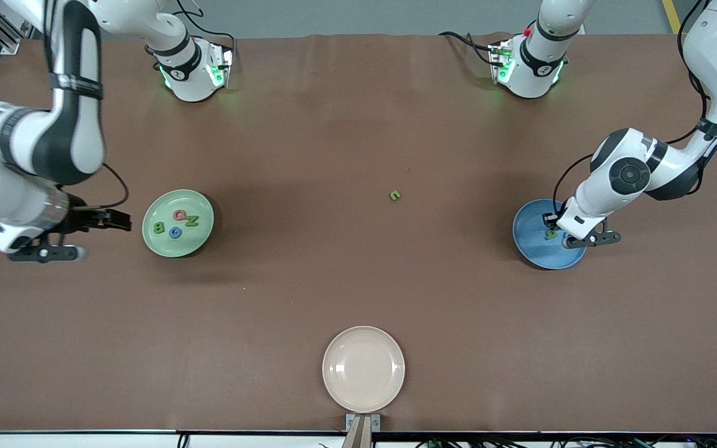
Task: Sort upper and lower case letters into plates
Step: 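Withdraw the right arm to rest while the left gripper grasps the green u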
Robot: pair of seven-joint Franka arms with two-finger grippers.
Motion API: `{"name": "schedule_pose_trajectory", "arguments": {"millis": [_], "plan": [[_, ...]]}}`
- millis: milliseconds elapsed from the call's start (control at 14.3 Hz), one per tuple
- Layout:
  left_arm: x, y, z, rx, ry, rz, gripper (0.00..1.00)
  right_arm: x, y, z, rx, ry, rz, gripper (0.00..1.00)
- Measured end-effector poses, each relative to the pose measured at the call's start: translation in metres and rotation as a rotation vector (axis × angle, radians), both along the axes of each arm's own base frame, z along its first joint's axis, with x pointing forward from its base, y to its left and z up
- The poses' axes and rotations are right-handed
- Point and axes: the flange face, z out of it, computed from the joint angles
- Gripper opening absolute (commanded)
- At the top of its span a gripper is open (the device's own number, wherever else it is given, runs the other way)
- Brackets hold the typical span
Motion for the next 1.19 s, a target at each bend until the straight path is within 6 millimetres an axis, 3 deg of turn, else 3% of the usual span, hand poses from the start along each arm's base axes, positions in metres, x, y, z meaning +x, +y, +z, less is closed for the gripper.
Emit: {"name": "schedule_pose_trajectory", "arguments": {"millis": [140,280,560,700,840,1050,1190], "plan": [[0.000,0.000,0.001,0.001,-0.002,-0.001,1.00,0.005,-0.008,0.038,0.000,0.008,-0.007,1.00],[0.003,-0.009,0.008,-0.003,-0.016,-0.018,1.00,0.008,-0.008,0.065,-0.053,-0.002,0.010,1.00],[0.008,-0.066,0.043,-0.025,-0.078,-0.055,1.00,0.015,0.001,0.087,-0.092,-0.038,0.032,1.00],[0.006,-0.107,0.059,-0.042,-0.112,-0.024,1.00,0.017,0.006,0.094,-0.093,-0.049,0.040,1.00],[-0.003,-0.164,0.067,-0.061,-0.129,0.021,1.00,0.015,0.016,0.098,-0.088,-0.029,0.054,1.00],[-0.026,-0.249,0.075,-0.107,-0.106,0.124,1.00,0.011,0.017,0.097,-0.081,0.003,0.048,1.00],[-0.041,-0.295,0.073,-0.115,-0.085,0.199,1.00,0.009,0.012,0.094,-0.068,0.027,0.035,1.00]]}}
